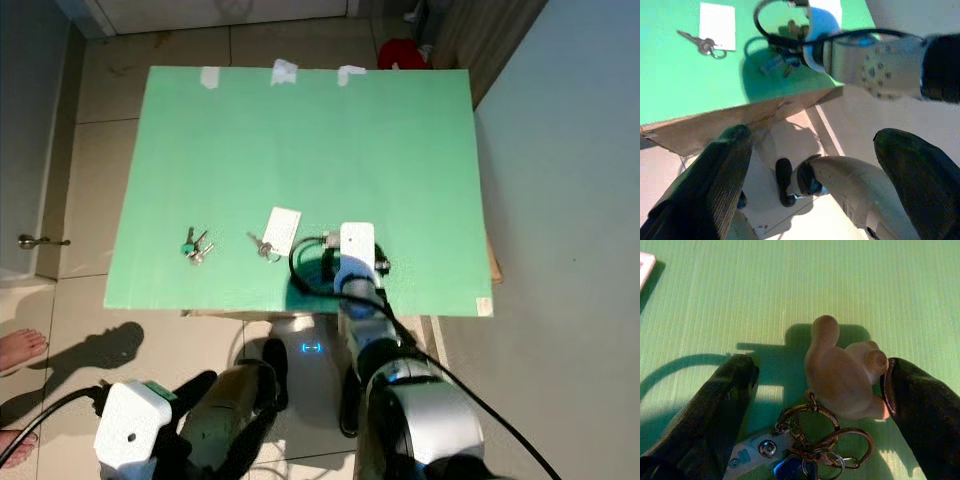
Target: Hang keys on a hook
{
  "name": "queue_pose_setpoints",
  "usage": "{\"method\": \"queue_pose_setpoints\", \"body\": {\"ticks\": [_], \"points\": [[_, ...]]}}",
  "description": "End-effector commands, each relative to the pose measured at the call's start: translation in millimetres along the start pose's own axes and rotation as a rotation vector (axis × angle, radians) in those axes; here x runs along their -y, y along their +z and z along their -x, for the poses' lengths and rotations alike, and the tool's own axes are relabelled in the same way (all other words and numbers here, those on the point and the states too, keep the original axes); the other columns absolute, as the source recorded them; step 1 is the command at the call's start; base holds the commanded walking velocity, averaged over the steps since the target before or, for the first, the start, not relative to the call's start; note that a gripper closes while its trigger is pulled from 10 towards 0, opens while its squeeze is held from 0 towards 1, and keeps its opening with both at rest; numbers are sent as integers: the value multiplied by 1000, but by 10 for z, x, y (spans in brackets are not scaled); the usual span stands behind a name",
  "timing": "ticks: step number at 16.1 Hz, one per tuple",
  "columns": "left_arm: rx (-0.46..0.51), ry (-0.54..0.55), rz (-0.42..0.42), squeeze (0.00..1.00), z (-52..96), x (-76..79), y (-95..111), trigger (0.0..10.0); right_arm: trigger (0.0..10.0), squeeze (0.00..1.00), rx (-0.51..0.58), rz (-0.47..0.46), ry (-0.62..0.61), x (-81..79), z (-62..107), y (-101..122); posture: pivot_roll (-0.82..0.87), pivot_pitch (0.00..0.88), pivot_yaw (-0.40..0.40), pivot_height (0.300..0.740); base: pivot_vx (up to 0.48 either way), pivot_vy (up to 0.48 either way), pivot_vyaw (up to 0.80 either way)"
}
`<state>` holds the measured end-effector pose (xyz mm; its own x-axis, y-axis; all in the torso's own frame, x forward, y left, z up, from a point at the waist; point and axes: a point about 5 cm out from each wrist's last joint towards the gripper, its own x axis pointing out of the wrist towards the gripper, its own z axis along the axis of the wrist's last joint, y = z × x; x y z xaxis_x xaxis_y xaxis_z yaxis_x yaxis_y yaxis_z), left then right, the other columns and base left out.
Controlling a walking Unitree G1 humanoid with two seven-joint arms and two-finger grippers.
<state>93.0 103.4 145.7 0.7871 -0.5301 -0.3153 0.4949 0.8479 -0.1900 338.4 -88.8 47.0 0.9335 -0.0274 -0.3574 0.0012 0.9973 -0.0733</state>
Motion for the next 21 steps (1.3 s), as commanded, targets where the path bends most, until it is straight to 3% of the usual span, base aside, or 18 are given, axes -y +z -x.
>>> {"method": "queue_pose_setpoints", "body": {"ticks": [1,2,3,11,16,19,21], "points": [[-7,2,6,0,25,9,9,10000,9333,0,-135,22,29,-62,116,-372,403,465,32,740,0,0,0],[-6,3,7,0,27,7,10,10000,3765,0,-139,19,25,-55,120,-386,403,466,35,740,0,0,0],[-7,2,8,0,25,12,9,10000,0,0,-142,-6,31,-55,119,-386,403,466,36,740,0,0,0],[-26,33,-4,0,-6,-52,5,10000,0,0,-114,-33,43,-33,104,-343,376,451,23,740,0,0,0],[-22,67,-9,0,-130,-142,-33,10000,0,0,-106,-65,50,-9,94,-327,325,429,11,740,0,0,0],[-25,98,-36,0,-226,-226,-55,10000,0,0,-60,-109,75,-34,47,-168,287,398,-2,740,0,0,0],[-25,156,-89,0,-416,-370,-99,10000,0,0,17,-149,120,-61,-7,61,226,342,-19,740,0,0,0]]}}
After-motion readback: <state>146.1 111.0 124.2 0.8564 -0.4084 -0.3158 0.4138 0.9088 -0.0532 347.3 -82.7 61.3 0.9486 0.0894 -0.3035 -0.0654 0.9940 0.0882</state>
